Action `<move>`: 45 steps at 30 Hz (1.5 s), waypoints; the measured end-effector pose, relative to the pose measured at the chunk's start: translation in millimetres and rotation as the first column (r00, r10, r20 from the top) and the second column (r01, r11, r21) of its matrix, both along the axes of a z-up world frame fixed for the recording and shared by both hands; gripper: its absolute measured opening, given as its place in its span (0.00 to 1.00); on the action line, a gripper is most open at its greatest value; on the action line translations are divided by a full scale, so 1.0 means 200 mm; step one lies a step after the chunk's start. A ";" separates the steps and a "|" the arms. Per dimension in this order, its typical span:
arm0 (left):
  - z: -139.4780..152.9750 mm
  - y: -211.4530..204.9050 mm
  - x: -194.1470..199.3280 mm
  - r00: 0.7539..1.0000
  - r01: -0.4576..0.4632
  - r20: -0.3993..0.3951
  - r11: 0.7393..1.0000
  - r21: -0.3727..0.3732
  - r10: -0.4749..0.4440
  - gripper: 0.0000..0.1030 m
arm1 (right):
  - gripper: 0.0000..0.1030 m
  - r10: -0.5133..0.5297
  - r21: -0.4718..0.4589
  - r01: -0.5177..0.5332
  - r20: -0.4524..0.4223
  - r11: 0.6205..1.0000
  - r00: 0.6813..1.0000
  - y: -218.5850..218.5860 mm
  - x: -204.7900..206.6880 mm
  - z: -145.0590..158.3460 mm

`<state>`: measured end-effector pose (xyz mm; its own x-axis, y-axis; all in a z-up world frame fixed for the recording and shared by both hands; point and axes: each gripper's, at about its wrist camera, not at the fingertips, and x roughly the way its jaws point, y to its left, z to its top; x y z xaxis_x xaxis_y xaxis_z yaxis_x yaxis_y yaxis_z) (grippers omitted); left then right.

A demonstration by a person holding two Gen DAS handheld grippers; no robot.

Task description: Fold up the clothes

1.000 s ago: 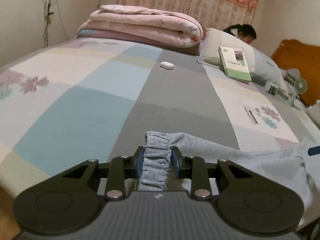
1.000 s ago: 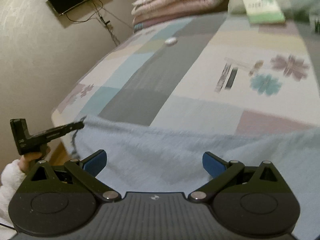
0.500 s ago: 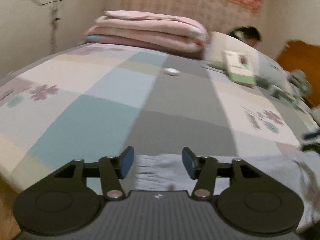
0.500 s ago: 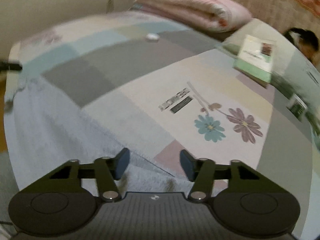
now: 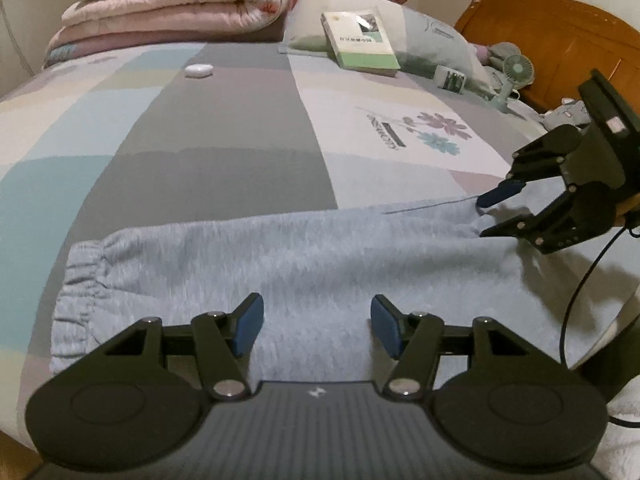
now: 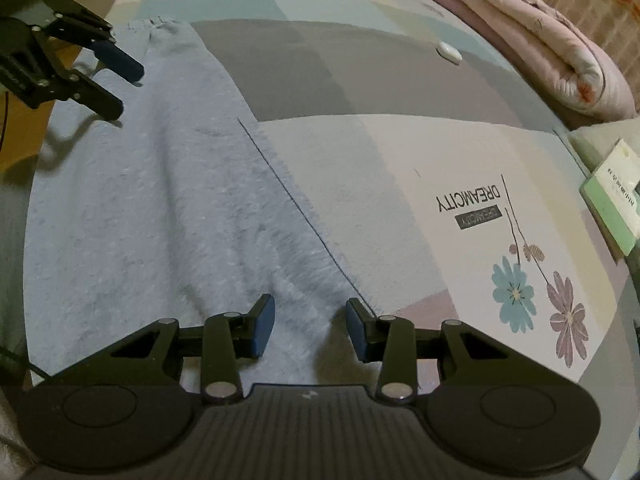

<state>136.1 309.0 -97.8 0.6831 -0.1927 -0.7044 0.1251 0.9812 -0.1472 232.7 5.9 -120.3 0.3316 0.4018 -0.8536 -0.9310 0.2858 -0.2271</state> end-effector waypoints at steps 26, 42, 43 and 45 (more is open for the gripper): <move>0.12 -0.06 0.08 0.997 0.058 0.047 0.994 0.097 -0.063 0.66 | 0.11 -0.164 0.154 0.157 0.028 0.975 0.986 0.01 0.03 0.08; -0.05 -0.02 0.35 0.997 0.063 -0.055 0.997 0.054 -0.060 0.66 | 0.23 -0.126 0.241 0.174 -0.201 0.955 0.972 0.37 0.10 -0.04; -0.05 -0.02 0.38 0.998 0.051 -0.052 0.997 0.064 -0.047 0.65 | 0.26 -0.139 0.250 0.187 -0.196 0.950 0.971 0.38 0.11 -0.04; -0.03 -0.01 0.40 0.999 0.035 -0.041 0.996 0.079 -0.032 0.65 | 0.28 -0.163 0.246 0.210 -0.197 0.946 0.967 0.38 0.13 -0.03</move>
<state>215.2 306.3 -104.2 0.6482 -0.1569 -0.7451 0.1537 0.9854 -0.0738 259.4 82.3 -126.9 0.2799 0.5644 -0.7766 -0.8733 0.4857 0.0382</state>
